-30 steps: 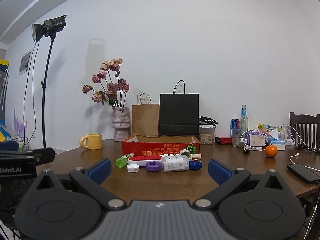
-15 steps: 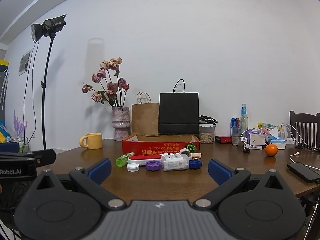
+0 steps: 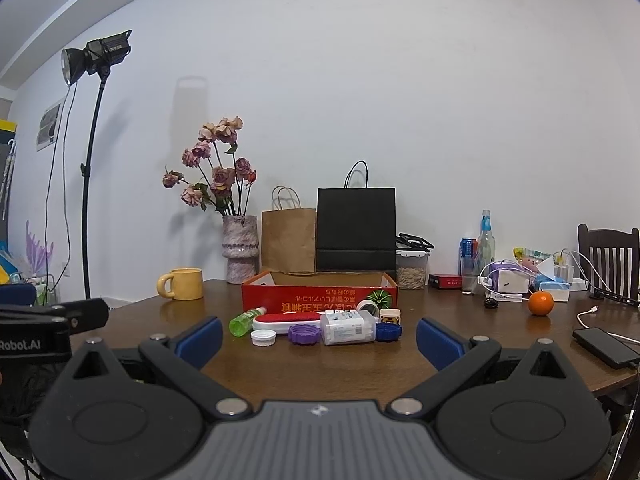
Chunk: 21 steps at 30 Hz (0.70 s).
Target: Organize rigid objects
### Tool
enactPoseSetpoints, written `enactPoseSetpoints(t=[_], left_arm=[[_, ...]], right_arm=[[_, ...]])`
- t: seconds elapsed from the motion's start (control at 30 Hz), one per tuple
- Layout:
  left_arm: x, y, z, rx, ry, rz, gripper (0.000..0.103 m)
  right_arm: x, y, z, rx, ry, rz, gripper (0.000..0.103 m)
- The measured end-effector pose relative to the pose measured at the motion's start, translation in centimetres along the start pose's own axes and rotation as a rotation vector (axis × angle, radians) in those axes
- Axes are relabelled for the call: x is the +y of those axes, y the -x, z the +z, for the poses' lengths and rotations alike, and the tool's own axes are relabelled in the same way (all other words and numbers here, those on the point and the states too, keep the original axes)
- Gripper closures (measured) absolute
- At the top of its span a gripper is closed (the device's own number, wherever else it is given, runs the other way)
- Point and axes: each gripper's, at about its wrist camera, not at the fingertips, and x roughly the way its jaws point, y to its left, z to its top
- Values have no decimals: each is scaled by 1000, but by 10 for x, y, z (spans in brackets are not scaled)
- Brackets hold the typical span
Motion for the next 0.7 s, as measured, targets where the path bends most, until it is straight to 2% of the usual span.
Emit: enactPoseSetpoints(t=[0.7], left_arm=[[-1,0,0,0,-1,3,0]], right_arm=[[-1,-1,1,0,-2,0,0]])
